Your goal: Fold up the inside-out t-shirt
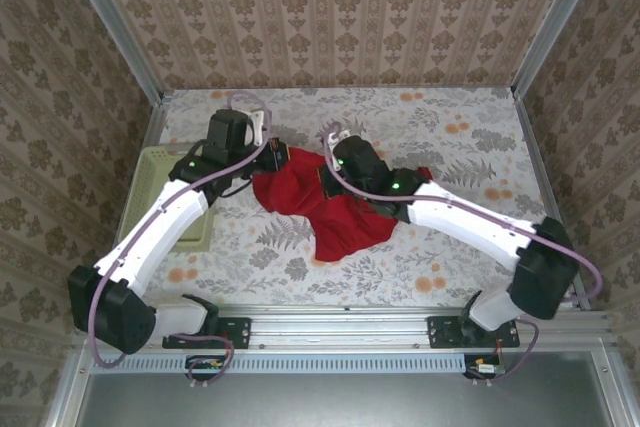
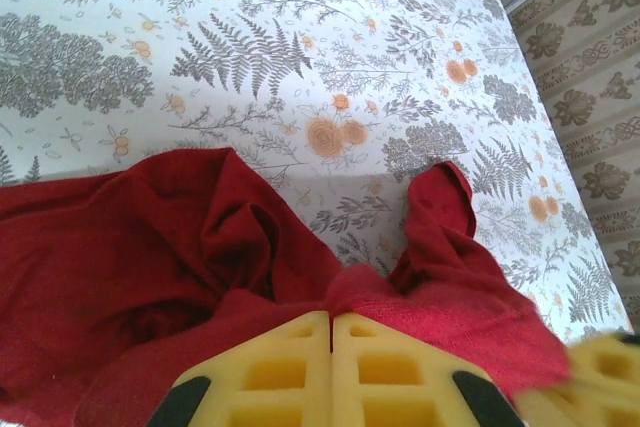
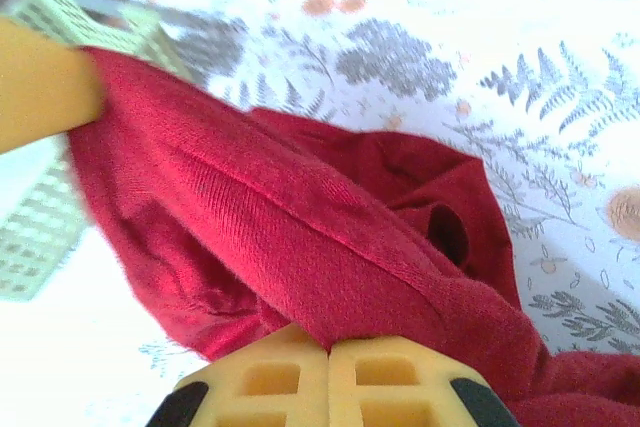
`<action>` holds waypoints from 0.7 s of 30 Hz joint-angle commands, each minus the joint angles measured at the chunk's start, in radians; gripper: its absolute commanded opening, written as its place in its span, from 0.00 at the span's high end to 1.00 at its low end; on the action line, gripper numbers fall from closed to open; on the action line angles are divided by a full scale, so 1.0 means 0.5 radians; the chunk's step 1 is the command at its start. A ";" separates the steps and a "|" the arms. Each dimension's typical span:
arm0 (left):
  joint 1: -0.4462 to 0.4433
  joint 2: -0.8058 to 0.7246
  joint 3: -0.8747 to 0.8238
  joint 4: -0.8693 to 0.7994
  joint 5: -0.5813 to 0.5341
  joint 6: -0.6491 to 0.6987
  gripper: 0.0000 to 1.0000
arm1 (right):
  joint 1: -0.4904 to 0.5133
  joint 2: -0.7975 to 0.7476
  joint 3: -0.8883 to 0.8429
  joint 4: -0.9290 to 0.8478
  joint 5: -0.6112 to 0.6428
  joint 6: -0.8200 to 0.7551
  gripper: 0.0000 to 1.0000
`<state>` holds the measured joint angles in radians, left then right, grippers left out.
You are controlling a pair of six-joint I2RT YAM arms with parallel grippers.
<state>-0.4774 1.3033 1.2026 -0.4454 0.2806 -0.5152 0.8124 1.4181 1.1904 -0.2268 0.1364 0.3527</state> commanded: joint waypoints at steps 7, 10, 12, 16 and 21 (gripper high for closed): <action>-0.088 0.310 0.231 -0.129 -0.046 0.085 1.00 | -0.022 -0.335 -0.484 0.108 -0.199 0.265 1.00; -0.185 0.456 0.263 -0.148 -0.037 0.101 1.00 | -0.081 -0.243 -0.603 0.106 -0.208 0.397 1.00; -0.244 0.511 0.267 -0.145 -0.028 0.091 1.00 | -0.093 -0.189 -0.583 0.061 -0.210 0.396 1.00; -0.297 0.456 0.192 -0.066 -0.033 0.053 1.00 | -0.088 -0.294 -0.477 0.039 -0.219 0.268 1.00; -0.263 0.195 0.006 0.051 -0.117 -0.007 1.00 | -0.083 -0.218 -0.416 0.143 -0.363 0.191 0.81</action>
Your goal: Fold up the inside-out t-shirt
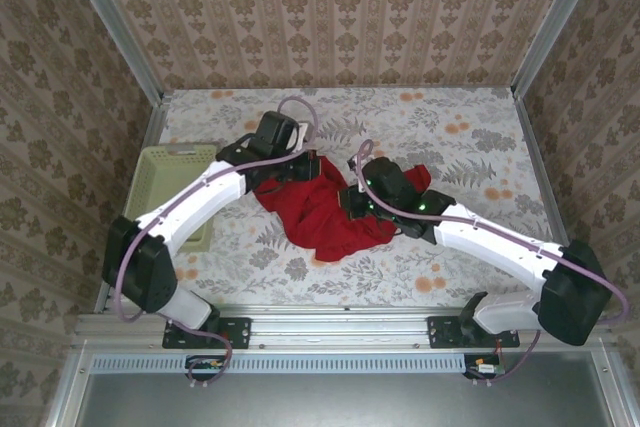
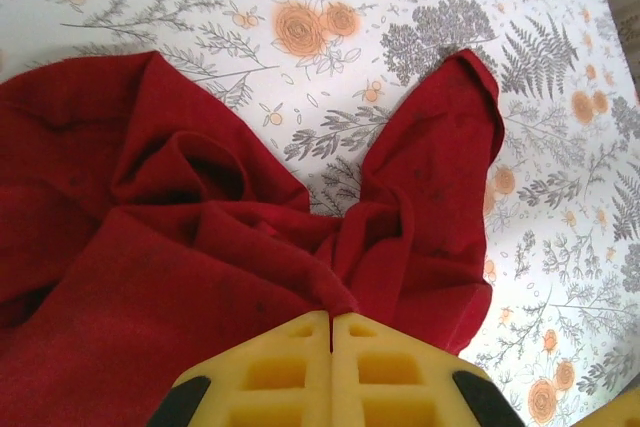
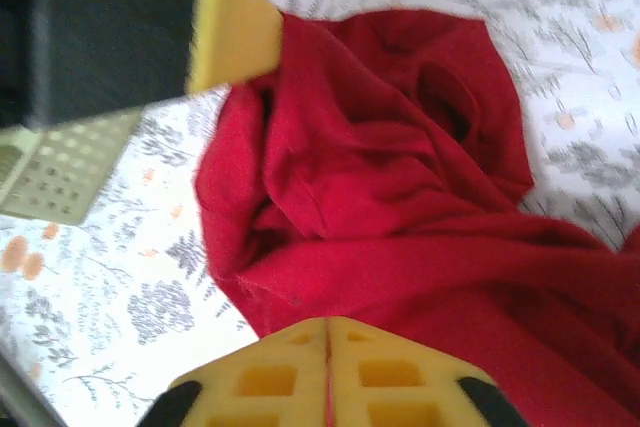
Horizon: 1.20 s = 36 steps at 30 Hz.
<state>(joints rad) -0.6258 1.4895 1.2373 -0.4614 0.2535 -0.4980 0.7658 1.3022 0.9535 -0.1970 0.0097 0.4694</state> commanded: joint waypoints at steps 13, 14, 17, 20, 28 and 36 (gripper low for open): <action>0.239 -0.607 -0.341 0.166 0.077 -0.123 1.00 | 0.108 0.725 0.319 0.292 0.111 -0.222 0.26; 0.239 -0.621 -0.323 0.165 0.085 -0.120 1.00 | 0.119 0.758 0.368 0.268 0.152 -0.237 0.25; 0.236 -0.635 -0.236 0.139 0.109 -0.116 1.00 | 0.123 0.841 0.512 0.146 0.365 -0.219 0.27; 0.236 -0.649 -0.146 0.097 0.113 -0.095 1.00 | 0.103 0.837 0.581 0.056 0.528 -0.202 0.43; 0.251 -0.597 0.438 -0.259 -0.064 0.169 1.00 | 0.067 0.436 0.690 -0.074 0.483 -0.377 1.00; 0.251 -0.673 0.464 -0.196 -0.073 0.205 1.00 | 0.048 -0.123 0.530 -0.144 0.145 -0.315 1.00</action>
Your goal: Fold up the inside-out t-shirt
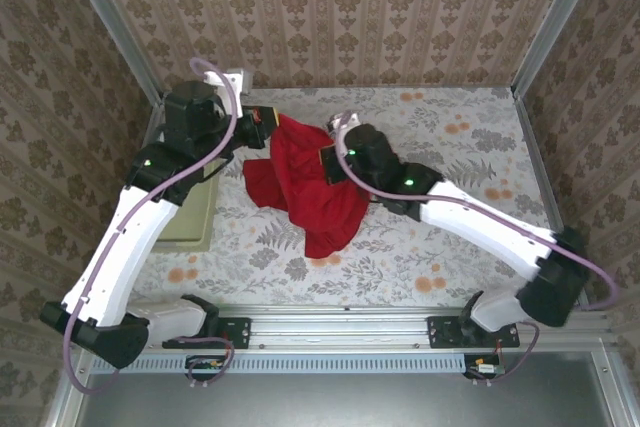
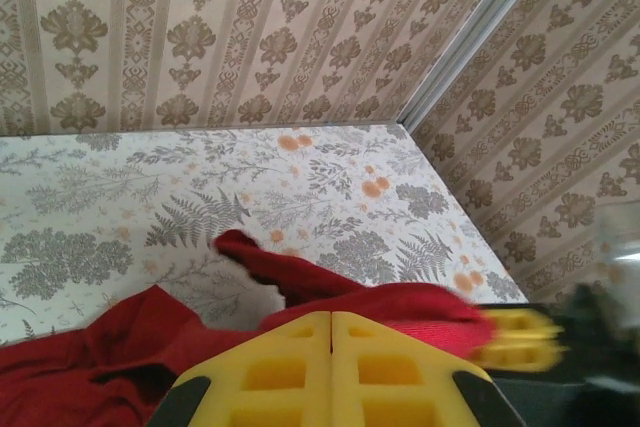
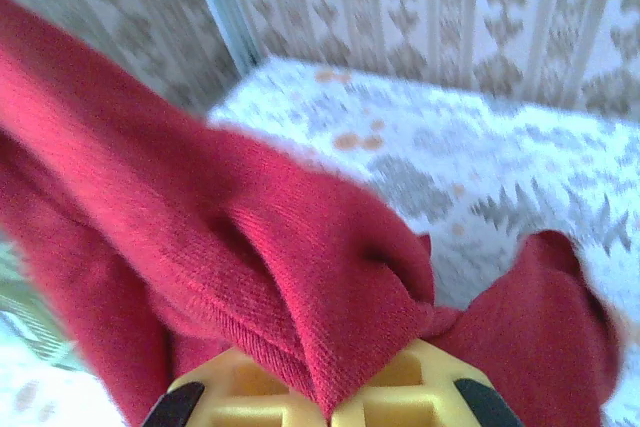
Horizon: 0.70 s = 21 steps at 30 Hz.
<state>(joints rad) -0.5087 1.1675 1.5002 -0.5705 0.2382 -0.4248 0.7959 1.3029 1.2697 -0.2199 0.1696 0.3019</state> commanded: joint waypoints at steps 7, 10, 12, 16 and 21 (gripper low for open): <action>0.002 0.227 -0.462 0.125 0.194 -0.020 1.00 | -0.083 -0.247 -0.704 0.045 -0.397 0.305 1.00; -0.016 0.410 -0.576 0.199 0.248 -0.069 1.00 | -0.202 -0.128 -0.888 0.125 -0.473 0.412 1.00; -0.033 0.532 -0.595 0.213 0.245 -0.094 1.00 | -0.276 -0.019 -0.906 0.122 -0.510 0.438 1.00; -0.118 0.614 -0.638 0.197 0.168 -0.056 0.90 | -0.322 0.114 -0.784 0.020 -0.540 0.419 1.00; -0.302 0.300 -1.006 0.426 0.028 0.018 0.68 | -0.322 0.114 -0.684 0.006 -0.595 0.393 0.99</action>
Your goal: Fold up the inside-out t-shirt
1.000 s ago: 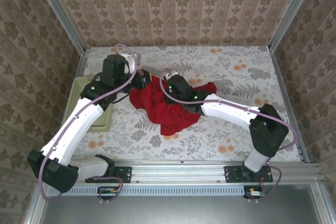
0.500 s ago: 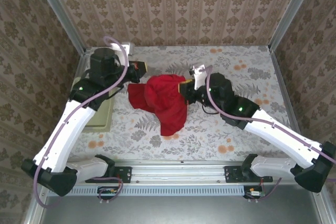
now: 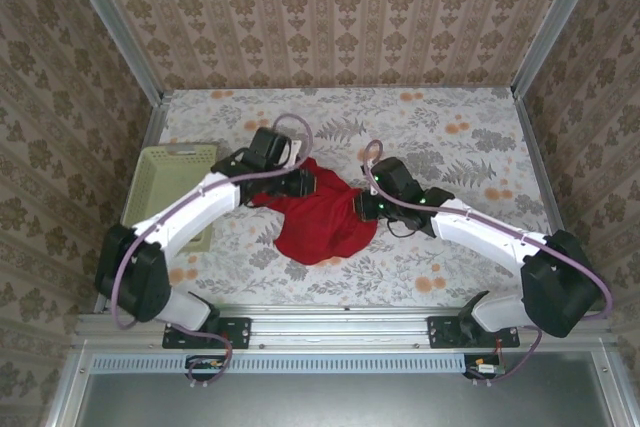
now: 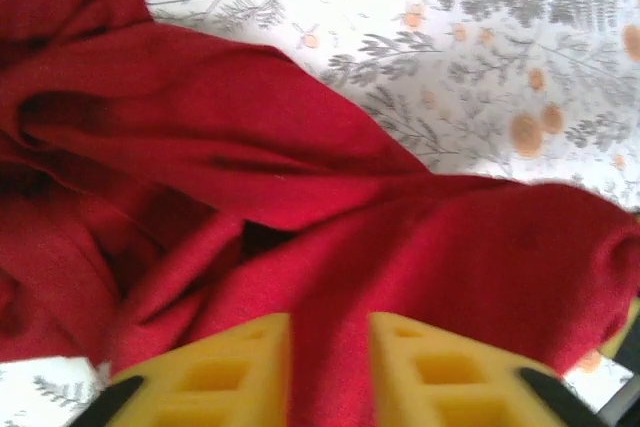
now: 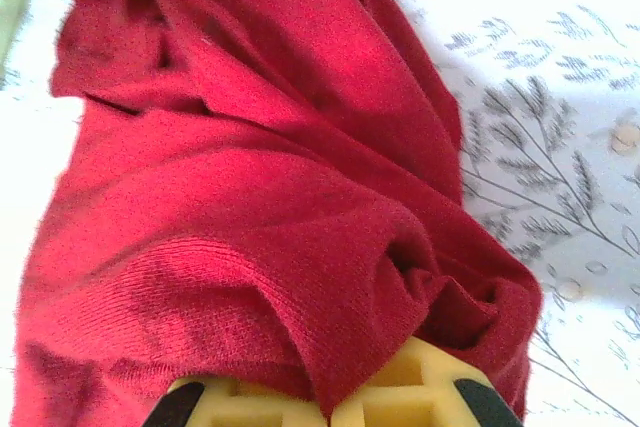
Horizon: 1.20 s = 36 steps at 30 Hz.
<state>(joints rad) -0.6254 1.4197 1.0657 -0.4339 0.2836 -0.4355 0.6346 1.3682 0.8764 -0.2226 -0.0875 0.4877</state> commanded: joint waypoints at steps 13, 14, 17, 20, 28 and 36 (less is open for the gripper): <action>-0.353 -0.482 -0.734 0.813 -0.125 -0.047 0.31 | 0.083 0.144 0.299 0.066 -0.251 0.028 0.96; -0.352 -0.440 -0.722 0.819 -0.120 -0.033 0.31 | 0.082 0.157 0.310 0.059 -0.252 0.026 0.96; -0.335 -0.328 -0.672 0.752 -0.208 -0.027 0.49 | 0.082 0.173 0.319 0.036 -0.213 -0.008 0.96; -0.239 -0.289 -0.666 0.737 -0.267 -0.046 0.72 | 0.074 0.162 0.302 -0.056 -0.053 -0.098 0.95; -0.045 -0.143 -0.574 0.777 -0.134 -0.050 1.00 | 0.063 0.172 0.232 -0.170 0.159 -0.271 0.84; -0.038 -0.050 -0.458 0.812 -0.024 -0.074 1.00 | 0.062 -0.026 0.244 -0.321 0.362 -0.229 0.60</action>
<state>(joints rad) -0.6529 1.3804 0.8009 -0.0498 0.2340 -0.4709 0.6674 1.4361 1.0012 -0.3264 0.0288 0.3698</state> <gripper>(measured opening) 0.055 0.391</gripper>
